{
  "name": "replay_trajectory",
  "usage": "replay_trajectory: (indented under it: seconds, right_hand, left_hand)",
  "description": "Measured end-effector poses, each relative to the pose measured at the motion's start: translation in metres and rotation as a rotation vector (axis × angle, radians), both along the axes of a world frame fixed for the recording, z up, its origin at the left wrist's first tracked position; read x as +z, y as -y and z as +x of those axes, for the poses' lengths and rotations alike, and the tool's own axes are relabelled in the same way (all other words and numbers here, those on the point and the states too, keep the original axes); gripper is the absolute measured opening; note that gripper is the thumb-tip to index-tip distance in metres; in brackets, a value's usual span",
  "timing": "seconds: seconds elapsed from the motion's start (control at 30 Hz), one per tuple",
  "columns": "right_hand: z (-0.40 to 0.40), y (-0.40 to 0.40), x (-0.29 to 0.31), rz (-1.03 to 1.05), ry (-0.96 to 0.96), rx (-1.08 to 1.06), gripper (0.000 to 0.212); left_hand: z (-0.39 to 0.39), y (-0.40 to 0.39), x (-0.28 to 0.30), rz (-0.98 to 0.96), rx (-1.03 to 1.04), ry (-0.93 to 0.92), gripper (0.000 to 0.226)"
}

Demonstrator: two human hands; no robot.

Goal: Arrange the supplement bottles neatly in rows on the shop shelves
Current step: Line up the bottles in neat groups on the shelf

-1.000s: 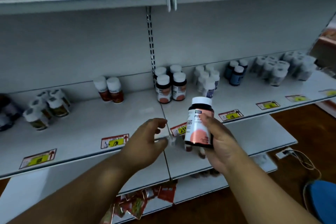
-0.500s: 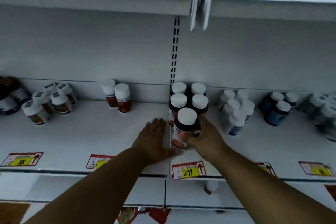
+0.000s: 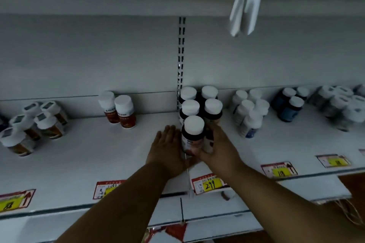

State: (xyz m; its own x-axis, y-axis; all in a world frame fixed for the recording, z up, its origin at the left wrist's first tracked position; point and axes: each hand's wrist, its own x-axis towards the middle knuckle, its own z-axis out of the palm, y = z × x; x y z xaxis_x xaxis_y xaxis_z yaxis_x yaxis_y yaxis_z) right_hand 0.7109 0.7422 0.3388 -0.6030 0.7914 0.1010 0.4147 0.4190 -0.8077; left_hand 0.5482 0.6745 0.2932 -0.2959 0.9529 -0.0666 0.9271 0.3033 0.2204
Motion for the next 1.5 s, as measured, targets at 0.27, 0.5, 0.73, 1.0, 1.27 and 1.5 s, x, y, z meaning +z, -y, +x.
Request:
replay_trajectory:
  seconds: [0.27,0.5,0.73,1.0,1.27,1.5]
  right_hand:
    - [0.045,0.081,0.003,0.043,0.121,-0.265,0.063]
    - [0.1,0.126,0.01,0.069,0.154,-0.203,0.045]
    - [0.164,0.123,-0.038,0.062,0.294,-0.101,0.048]
    - [0.187,0.074,-0.159,0.0,0.422,-0.052,0.054]
    - [0.117,0.031,-0.329,-0.062,0.308,-0.047,0.049]
    - [0.068,0.0,-0.409,-0.04,0.158,-0.082,0.045]
  left_hand:
    - [0.002,0.027,0.015,-0.005,0.003,0.239,0.117]
    - [0.073,0.14,0.027,0.341,-0.061,0.363,0.071]
    - [0.149,0.159,-0.024,0.307,-0.008,0.322,0.059]
    - [0.172,0.097,-0.132,0.176,0.088,0.274,0.06]
    - [0.103,0.022,-0.286,0.077,0.152,0.272,0.063]
    - [0.054,-0.052,-0.36,0.18,0.154,0.194,0.066]
